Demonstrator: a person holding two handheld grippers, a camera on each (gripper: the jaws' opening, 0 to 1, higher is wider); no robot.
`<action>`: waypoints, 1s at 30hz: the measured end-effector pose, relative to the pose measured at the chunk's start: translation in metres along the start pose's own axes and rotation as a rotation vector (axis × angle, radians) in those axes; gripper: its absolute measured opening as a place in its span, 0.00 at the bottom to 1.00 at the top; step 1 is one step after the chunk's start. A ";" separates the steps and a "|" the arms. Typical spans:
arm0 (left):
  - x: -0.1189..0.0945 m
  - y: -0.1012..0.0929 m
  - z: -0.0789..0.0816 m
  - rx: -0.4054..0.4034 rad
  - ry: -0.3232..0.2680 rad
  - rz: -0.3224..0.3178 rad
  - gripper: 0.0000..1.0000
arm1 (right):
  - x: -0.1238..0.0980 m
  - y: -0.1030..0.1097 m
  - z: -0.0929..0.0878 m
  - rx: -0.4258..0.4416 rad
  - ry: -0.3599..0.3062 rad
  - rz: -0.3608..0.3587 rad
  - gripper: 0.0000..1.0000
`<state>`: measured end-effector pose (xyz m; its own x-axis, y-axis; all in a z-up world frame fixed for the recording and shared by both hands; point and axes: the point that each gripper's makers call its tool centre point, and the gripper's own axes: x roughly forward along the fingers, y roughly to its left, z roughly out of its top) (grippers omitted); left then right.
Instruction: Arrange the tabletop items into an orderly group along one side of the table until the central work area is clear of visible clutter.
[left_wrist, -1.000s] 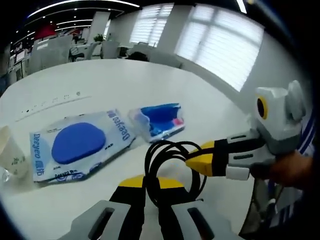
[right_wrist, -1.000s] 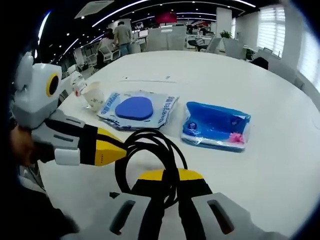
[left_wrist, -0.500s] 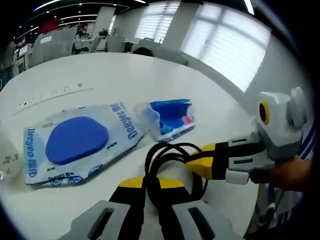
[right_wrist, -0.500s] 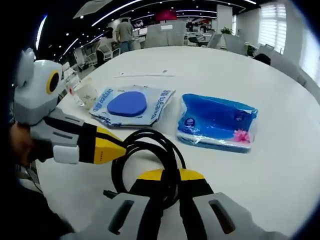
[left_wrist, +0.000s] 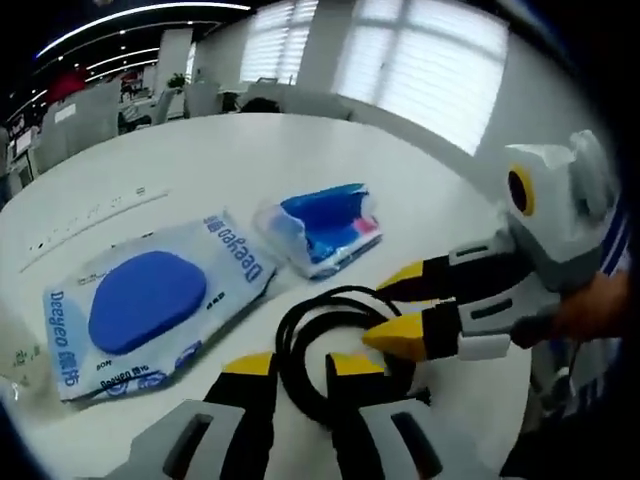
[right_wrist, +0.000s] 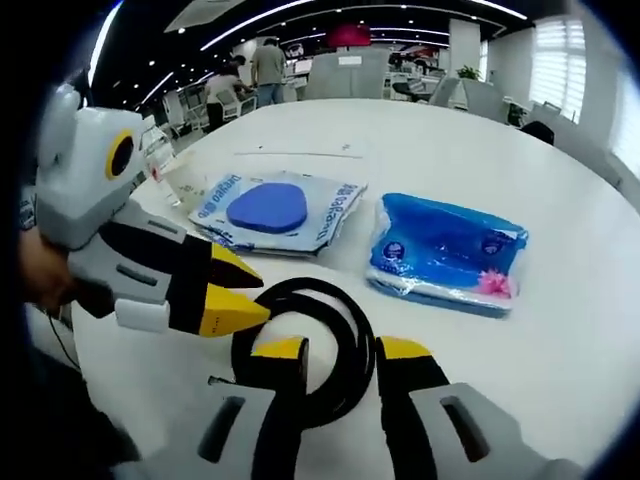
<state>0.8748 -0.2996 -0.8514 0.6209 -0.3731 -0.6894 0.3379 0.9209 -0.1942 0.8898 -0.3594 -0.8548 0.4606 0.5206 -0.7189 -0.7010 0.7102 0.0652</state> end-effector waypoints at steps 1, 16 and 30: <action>-0.002 0.000 0.000 0.008 -0.008 -0.004 0.23 | -0.003 0.002 0.004 0.001 -0.017 0.006 0.31; -0.086 0.005 0.012 0.062 -0.166 0.017 0.53 | -0.055 0.022 0.022 -0.005 -0.174 0.077 0.68; -0.185 0.036 -0.010 -0.003 -0.271 0.071 0.72 | -0.110 0.029 0.043 -0.018 -0.259 0.114 0.93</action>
<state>0.7647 -0.1963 -0.7380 0.8094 -0.3235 -0.4901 0.2849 0.9461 -0.1539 0.8421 -0.3760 -0.7444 0.5003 0.7022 -0.5065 -0.7646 0.6328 0.1221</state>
